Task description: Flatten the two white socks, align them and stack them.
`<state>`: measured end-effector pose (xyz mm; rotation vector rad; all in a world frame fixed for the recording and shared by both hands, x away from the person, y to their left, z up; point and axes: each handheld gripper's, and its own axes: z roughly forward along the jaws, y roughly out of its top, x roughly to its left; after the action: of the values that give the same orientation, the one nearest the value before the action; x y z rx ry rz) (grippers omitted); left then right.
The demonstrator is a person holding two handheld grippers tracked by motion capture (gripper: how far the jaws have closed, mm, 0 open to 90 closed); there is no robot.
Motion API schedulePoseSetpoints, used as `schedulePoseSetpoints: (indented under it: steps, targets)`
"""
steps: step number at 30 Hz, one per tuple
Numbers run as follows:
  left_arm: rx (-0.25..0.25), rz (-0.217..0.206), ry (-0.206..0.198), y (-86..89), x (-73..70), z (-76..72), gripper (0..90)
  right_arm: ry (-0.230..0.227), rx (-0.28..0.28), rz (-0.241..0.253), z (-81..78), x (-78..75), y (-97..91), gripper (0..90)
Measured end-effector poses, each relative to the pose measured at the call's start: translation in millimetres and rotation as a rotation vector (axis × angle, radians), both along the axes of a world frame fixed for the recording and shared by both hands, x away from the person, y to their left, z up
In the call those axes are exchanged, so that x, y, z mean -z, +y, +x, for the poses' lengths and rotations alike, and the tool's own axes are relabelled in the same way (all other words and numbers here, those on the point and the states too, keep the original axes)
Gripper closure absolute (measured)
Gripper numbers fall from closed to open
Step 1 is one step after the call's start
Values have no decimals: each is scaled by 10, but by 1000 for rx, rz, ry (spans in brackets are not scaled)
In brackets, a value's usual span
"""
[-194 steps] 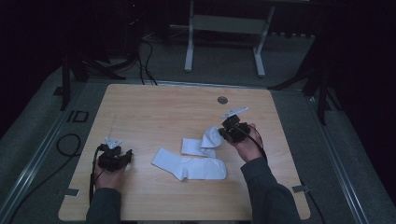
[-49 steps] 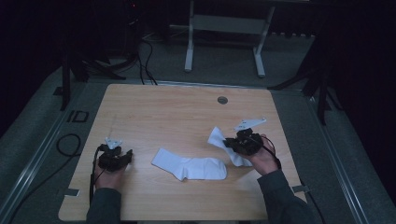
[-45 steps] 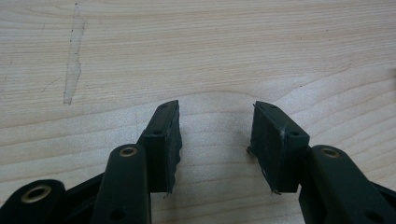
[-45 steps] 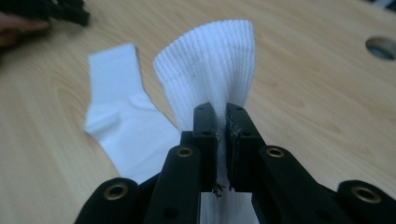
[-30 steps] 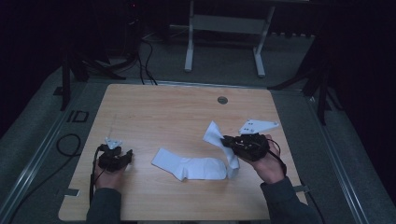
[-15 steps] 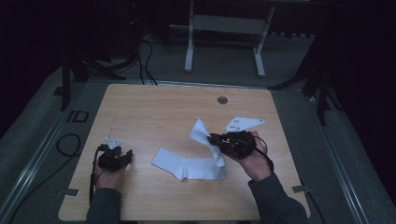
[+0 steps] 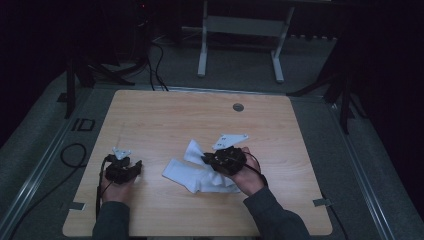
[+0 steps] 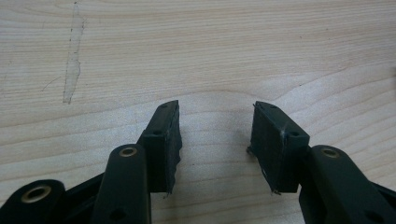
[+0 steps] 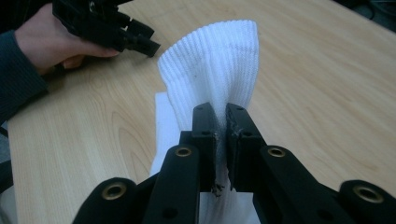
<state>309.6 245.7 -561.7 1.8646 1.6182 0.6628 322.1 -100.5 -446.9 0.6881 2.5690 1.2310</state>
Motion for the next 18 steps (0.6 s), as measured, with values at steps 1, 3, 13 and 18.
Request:
schedulePoseSetpoints:
  steps: [1, 3, 13, 18]
  targets:
    - [0, 0, 1, 0, -1, 0, 524, 0, -4, -3, 4, 26, 33, 829]
    - [0, 0, 1, -1, -2, 0, 524, 5, -8, -8, 9, 69, 92, 829]
    - [1, 1, 5, -4, -5, 0, 526, 32, -18, -26, 66, 312, 359, 829]
    - [-1, -1, 4, -6, -5, 0, 529, 41, -10, -57, 71, 459, 483, 829]
